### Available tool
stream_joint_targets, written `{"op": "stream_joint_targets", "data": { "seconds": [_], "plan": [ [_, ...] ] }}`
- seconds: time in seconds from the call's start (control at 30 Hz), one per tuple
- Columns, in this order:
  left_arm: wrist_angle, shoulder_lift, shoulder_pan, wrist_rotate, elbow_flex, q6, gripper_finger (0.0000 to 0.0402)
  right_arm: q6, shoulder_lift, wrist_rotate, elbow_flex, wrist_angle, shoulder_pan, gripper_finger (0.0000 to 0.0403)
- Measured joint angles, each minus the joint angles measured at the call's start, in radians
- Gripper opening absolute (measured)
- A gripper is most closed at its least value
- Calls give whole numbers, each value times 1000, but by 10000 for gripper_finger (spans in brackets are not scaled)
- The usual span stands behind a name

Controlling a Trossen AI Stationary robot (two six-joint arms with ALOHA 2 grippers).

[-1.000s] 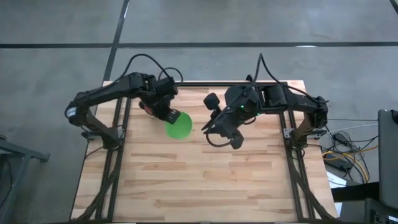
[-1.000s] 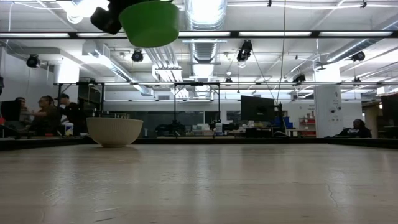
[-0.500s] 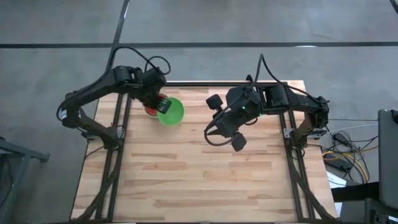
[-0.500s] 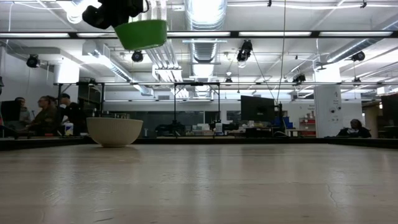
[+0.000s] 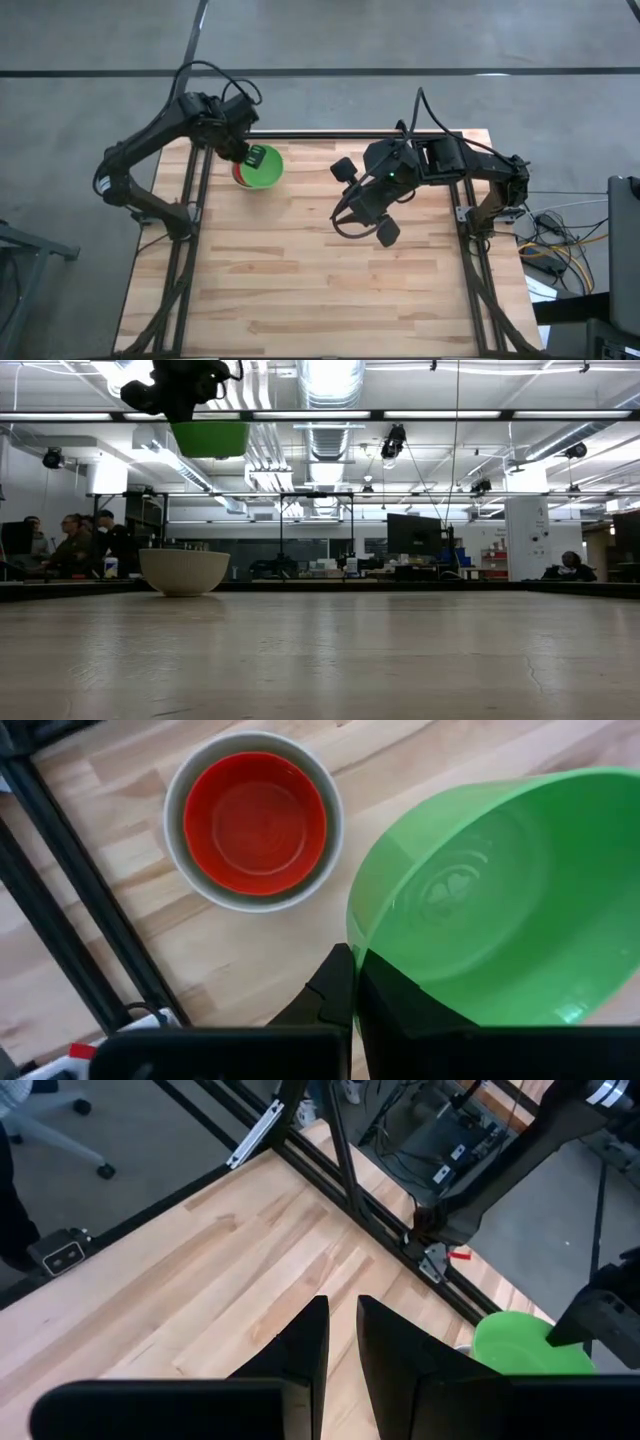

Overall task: Nest bowls inside each other
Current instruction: Stack the green bowl on the red bowl

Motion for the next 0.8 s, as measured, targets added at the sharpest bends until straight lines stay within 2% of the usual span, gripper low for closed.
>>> {"op": "stream_joint_targets", "data": {
  "seconds": [0.2, 0.37, 0.5, 0.8],
  "plan": [
    [19, 1, 83, 62, -28, 59, 5, 0, 0, 0, 0, -8, 0, 52],
    [94, -3, 124, 66, -120, 102, 5, 0, 0, 0, 0, -15, 0, 52],
    [150, -4, 157, 120, -201, 127, 5, 0, 1, 0, 0, -21, 0, 52],
    [131, -19, 310, 104, -285, 167, 5, -3, 1, 3, 0, -24, -1, 52]
  ]
}}
